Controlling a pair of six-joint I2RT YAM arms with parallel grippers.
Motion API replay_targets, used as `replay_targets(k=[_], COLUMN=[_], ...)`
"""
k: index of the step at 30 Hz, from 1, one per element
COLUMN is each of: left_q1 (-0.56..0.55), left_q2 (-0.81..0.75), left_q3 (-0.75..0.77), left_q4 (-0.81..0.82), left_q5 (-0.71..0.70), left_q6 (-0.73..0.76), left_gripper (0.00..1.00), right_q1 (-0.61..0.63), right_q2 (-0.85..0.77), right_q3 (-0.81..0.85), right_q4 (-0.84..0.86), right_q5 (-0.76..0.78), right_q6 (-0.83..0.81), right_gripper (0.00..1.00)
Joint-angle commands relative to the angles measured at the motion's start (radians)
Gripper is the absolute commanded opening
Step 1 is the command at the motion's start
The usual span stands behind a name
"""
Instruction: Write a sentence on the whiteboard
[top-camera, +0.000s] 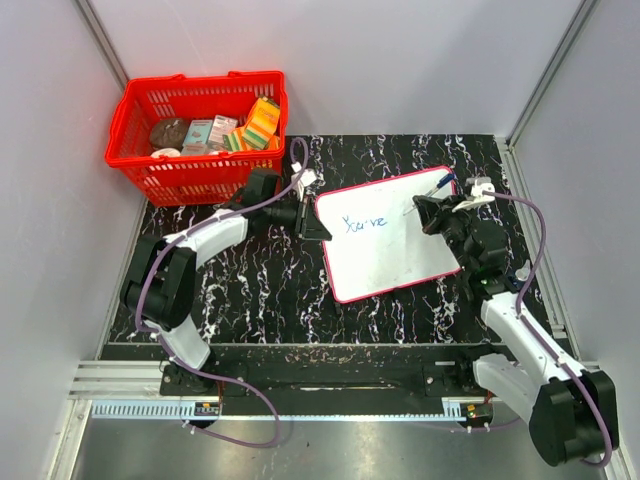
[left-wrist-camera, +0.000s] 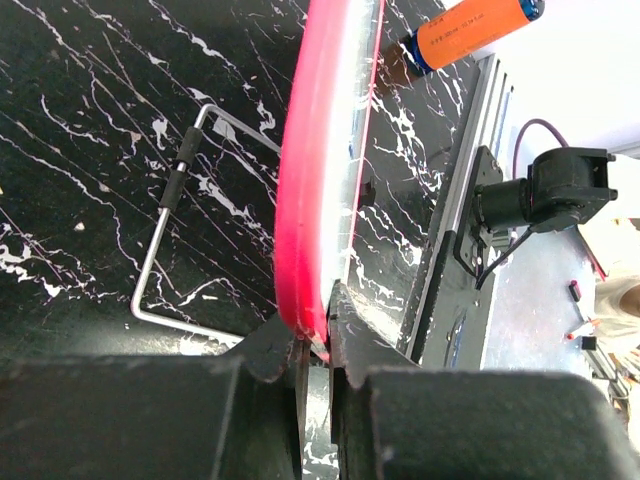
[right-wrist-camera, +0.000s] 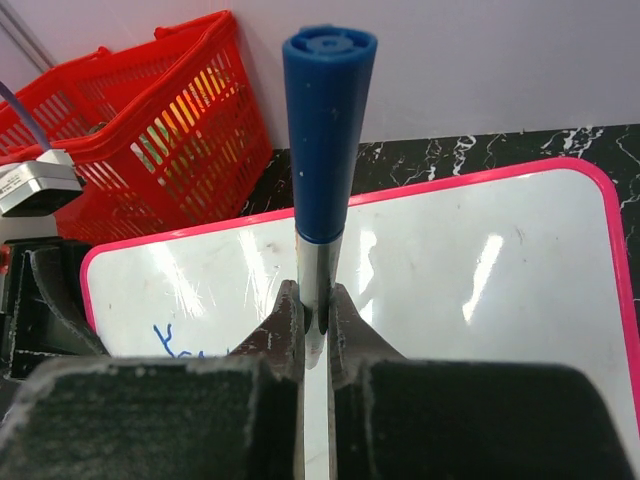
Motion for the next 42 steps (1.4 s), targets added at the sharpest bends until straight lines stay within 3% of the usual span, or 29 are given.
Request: replay_targets(k=[1, 11, 27, 42], left_q1=[-0.025, 0.039, 0.142, 0.139], left_q2=[0.019, -0.019, -0.123, -0.154], left_q3=[0.075, 0.262, 0.067, -0.011], left_q4=[-0.286, -0.463, -0.463, -0.446], left_q5=[-0.163, -0.097, -0.167, -0.213], left_q6=[0.245, 0.324, 0.498, 0.585], left_gripper=[0.0, 0.0, 0.0, 0.0], right_q1=[0.003, 0.003, 0.003, 0.008], right_q2=[-0.042, -0.118, -0.118, -0.118], right_q3=[0.003, 0.009, 0.004, 0.011], right_q4=[-0.019, -0.077, -0.08, -0.086], right_q5=[0.05, 0.047, 0.006, -0.1], right_q6=[-0.022, -0.013, -0.004, 0.007], right_gripper=[0.0, 0.0, 0.0, 0.0])
